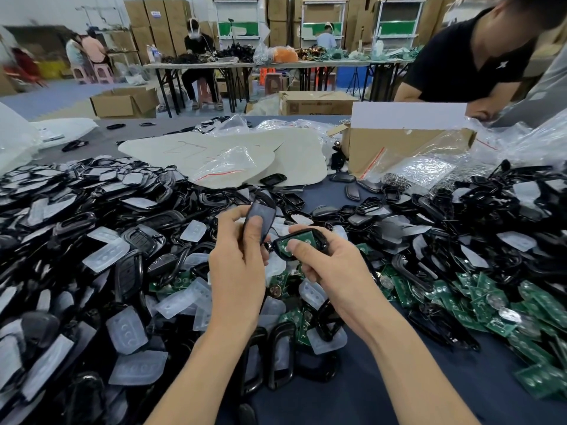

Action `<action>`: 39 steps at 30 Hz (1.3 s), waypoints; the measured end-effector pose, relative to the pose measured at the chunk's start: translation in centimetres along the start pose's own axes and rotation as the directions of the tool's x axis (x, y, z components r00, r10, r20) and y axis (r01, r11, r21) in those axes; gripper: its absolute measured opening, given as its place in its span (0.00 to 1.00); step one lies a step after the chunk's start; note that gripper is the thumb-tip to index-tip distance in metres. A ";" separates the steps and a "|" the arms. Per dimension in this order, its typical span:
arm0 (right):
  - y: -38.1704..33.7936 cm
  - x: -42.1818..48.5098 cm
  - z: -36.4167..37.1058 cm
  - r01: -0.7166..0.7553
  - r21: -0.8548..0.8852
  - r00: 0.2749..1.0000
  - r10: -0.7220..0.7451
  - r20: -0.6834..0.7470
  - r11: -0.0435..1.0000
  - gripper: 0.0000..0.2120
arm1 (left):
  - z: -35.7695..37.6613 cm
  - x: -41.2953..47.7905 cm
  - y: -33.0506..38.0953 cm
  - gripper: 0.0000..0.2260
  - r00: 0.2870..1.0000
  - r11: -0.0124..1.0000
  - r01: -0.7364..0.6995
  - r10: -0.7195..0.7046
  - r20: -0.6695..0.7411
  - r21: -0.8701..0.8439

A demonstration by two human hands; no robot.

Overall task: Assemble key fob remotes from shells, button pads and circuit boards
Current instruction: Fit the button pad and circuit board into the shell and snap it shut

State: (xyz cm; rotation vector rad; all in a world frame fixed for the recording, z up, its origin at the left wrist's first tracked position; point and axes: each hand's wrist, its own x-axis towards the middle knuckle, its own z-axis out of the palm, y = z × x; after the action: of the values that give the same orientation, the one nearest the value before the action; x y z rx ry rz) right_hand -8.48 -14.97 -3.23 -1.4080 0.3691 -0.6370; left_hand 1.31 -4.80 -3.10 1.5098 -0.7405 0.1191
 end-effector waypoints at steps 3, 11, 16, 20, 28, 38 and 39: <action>0.2 0.2 0.0 0.001 -0.027 1.000 -0.002 -0.023 1.000 0.06 | 0.0 -0.1 -0.1 0.04 0.997 0.996 -0.053 0.049 0.057 0.066; 0.1 0.1 0.0 -0.136 0.104 0.991 0.135 0.008 0.985 0.15 | -0.1 -0.4 -0.5 0.06 0.974 0.965 -0.138 0.092 0.206 0.221; -0.1 -0.3 0.0 -0.059 0.061 0.998 0.060 -0.011 0.996 0.10 | -0.1 -0.6 -0.5 0.05 0.954 0.972 -0.129 0.067 0.293 0.198; -0.4 -0.4 -0.1 -0.048 0.009 0.996 0.049 -0.078 0.999 0.13 | -0.1 -0.8 -0.5 0.06 0.932 0.990 -0.079 0.033 0.362 0.113; -0.4 -0.2 -0.1 -0.057 0.038 0.990 0.062 -0.124 0.998 0.15 | -0.1 -0.8 -0.1 0.17 0.899 0.999 -0.030 0.011 0.438 0.036; -0.4 -0.2 0.1 -0.023 0.064 0.993 0.030 -0.116 0.998 0.09 | -0.4 -0.9 0.1 0.19 0.895 0.996 0.080 -0.056 0.443 -0.035; -0.4 -0.2 0.1 -0.024 0.061 0.992 0.032 -0.125 0.998 0.09 | -0.4 -0.9 0.2 0.18 0.894 0.996 0.079 -0.055 0.445 -0.036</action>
State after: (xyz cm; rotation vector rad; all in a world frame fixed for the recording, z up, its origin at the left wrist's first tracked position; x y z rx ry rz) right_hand -8.67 -14.80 -2.90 -1.3077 0.4657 -0.7105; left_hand 0.68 -4.10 -3.38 1.5257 -1.0445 -0.3084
